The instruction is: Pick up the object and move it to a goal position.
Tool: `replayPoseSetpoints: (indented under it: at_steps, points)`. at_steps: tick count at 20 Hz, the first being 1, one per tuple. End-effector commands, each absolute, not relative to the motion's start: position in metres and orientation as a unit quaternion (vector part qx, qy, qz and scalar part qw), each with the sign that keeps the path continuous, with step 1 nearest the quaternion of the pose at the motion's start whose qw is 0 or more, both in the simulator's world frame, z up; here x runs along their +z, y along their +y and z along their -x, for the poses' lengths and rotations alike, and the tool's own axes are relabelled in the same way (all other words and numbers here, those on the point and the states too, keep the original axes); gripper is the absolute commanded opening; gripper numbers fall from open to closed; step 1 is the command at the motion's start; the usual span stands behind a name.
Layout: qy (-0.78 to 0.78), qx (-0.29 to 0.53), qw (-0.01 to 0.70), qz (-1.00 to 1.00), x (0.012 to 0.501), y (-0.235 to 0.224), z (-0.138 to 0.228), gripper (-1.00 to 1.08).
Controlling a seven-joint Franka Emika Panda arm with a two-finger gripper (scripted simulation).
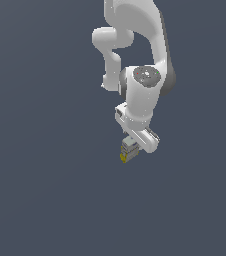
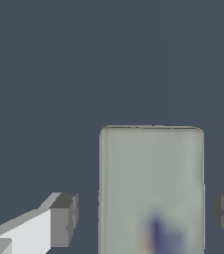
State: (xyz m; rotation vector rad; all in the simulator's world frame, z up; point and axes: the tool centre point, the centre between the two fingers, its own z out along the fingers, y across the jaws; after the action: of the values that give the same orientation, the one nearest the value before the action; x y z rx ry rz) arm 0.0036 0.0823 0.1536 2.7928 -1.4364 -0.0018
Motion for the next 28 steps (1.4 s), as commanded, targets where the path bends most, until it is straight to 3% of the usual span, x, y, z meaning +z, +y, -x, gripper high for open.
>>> replayPoseSetpoints:
  at_steps: [1,2,17,28]
  points:
    - [-0.457,0.000,0.000,-0.889,0.152,0.083,-0.005,1.00]
    - [-0.457,0.000,0.000,-0.889,0.152,0.083,-0.005,-1.00]
    - [-0.457,0.000,0.000,-0.889,0.160,0.081,-0.003,-1.00]
    - [-0.458,0.000,0.000,-0.889,0.232,0.068,0.008,-1.00]
